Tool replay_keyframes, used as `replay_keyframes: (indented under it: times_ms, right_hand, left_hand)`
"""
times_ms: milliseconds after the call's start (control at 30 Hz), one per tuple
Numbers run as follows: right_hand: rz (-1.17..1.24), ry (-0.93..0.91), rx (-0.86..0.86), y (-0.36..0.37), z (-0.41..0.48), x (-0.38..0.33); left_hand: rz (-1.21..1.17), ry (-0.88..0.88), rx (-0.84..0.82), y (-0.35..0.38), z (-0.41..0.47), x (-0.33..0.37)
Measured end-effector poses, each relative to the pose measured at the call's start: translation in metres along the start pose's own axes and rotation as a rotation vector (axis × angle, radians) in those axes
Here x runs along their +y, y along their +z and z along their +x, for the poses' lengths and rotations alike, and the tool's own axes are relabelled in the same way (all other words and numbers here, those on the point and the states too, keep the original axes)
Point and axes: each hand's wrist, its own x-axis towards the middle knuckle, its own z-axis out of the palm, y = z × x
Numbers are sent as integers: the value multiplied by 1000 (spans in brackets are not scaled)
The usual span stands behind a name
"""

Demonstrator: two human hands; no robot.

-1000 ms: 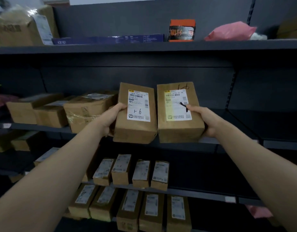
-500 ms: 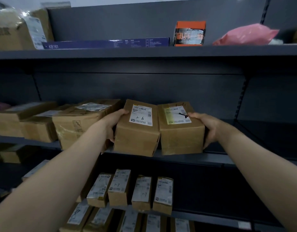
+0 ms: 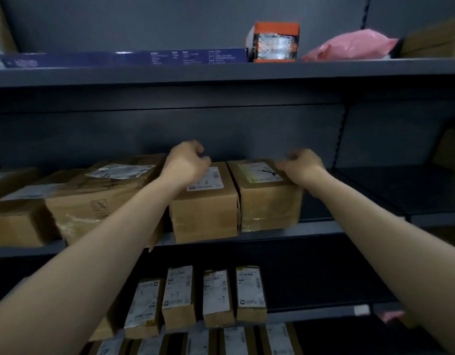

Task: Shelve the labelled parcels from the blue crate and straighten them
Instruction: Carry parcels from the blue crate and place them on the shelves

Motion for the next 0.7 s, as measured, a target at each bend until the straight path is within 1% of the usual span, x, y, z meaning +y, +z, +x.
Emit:
replay_keyframes:
  times_ms: [67,133,200,267,367,500,700]
  right_hand:
    - [-293,-108,-2,-6,-20,-11]
    - [-571,-209,34,-15,-44,-16]
    - [-758,-265,137,-30,-72,-20]
    - [-880,-279,250,-50,-99,-20]
    - [-995,-202,356,-85,-138,-12]
    - [-1148,-43,474,-140,-195,9]
    - [-1330,221,646,-242,-306,48]
  left_hand:
    - [71,209,-41,5,-10,23]
    - [148,415,-41,14,-22,48]
    - [197,576,-14,23,-37,74]
    - [212,717,13,33,-53,99]
    - [193,892,46,50,-83,135]
    - [135,1107,25,75,-135,192]
    - [-34,1362,-10,110,-246,299]
